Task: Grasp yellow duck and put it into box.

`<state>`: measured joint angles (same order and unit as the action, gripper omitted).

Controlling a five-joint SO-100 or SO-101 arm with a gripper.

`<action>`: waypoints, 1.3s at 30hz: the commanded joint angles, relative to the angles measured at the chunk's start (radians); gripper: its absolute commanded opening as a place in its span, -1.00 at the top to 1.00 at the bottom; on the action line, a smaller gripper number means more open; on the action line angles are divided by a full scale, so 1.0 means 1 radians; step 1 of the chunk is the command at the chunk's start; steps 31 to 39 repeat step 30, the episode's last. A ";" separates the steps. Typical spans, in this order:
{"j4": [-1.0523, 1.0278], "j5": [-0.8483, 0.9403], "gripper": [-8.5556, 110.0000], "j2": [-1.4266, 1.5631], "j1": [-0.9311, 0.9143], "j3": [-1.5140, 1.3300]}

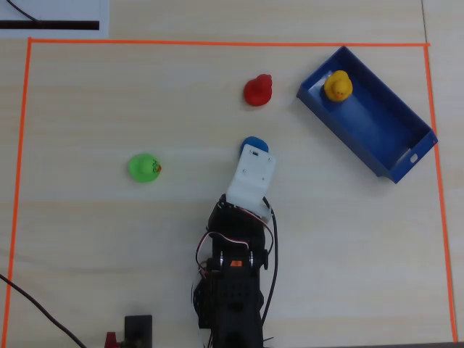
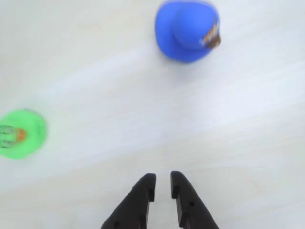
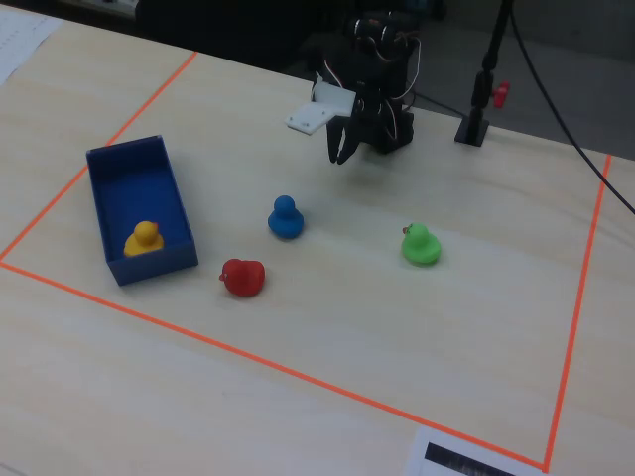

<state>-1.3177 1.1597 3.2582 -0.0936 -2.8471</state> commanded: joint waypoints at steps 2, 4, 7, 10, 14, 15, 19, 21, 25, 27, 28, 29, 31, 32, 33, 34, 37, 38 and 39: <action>0.012 0.043 0.85 0.051 -0.008 -0.083; 0.011 0.054 0.85 0.051 -0.008 -0.130; 0.008 0.061 0.85 0.051 0.002 -0.210; 0.015 0.063 0.85 0.052 -0.002 -0.262; 0.015 0.060 0.85 0.052 -0.003 -0.262; 0.015 0.055 0.85 0.052 -0.003 -0.262; 0.012 0.060 0.81 0.052 0.000 -0.262; 0.012 0.061 0.81 0.052 0.000 -0.262; 0.012 0.061 0.81 0.052 0.000 -0.262; 0.012 0.061 0.81 0.052 0.000 -0.262; 0.012 0.061 0.81 0.052 0.000 -0.262; 0.012 0.061 0.81 0.052 0.000 -0.262; 0.012 0.061 0.81 0.052 0.000 -0.262; 0.012 0.061 0.81 0.052 0.000 -0.262; 0.012 0.061 0.81 0.052 0.000 -0.262; 0.012 0.061 0.81 0.052 0.000 -0.262; 0.012 0.061 0.81 0.052 0.000 -0.262; 0.012 0.061 0.81 0.052 0.000 -0.262; 0.012 0.061 0.81 0.052 0.000 -0.262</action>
